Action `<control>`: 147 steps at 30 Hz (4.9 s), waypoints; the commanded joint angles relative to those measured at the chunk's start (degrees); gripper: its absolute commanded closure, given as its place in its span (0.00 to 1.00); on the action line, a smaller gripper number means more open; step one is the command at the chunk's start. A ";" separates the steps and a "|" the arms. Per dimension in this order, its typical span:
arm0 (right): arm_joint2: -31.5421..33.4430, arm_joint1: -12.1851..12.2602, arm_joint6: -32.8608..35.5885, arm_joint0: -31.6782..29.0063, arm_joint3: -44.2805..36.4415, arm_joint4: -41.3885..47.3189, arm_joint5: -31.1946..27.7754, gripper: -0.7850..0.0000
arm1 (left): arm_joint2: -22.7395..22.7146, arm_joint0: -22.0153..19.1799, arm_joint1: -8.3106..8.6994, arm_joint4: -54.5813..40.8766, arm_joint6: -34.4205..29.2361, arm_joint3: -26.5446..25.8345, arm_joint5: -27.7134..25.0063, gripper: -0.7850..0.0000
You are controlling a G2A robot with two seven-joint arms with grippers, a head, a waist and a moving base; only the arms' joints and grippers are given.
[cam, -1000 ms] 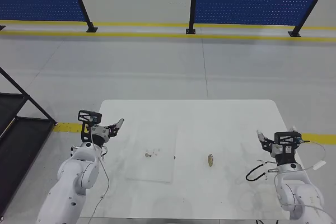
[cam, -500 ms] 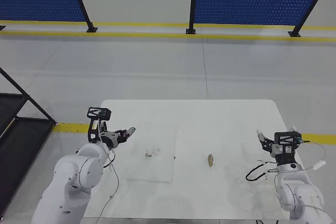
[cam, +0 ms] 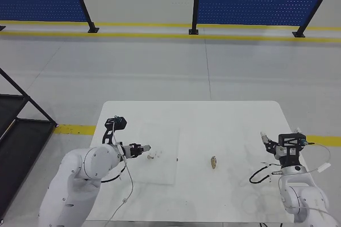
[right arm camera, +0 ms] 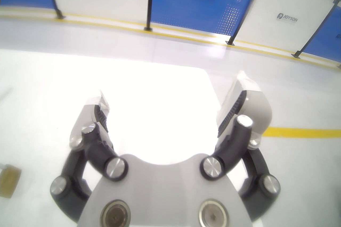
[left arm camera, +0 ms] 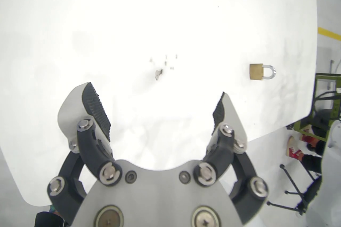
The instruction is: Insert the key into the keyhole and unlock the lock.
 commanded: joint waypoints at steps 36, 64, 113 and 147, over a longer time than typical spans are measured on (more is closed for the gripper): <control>0.00 0.00 0.00 0.00 0.00 0.00 0.00 0.00 | 6.78 -2.20 0.63 -3.42 4.70 13.98 -5.82 0.63; 0.00 0.00 0.00 0.00 0.00 0.00 0.00 0.00 | 11.68 -7.41 0.53 -4.97 6.84 20.70 -5.45 0.79; 0.00 0.00 0.00 0.00 0.00 0.00 0.00 0.00 | -7.56 1.39 2.30 -48.87 1.27 15.36 -19.85 1.00; -9.37 -0.33 10.86 -1.89 -9.54 -2.50 -8.41 0.00 | -13.24 -3.36 5.02 -73.49 -10.62 32.59 -31.42 1.00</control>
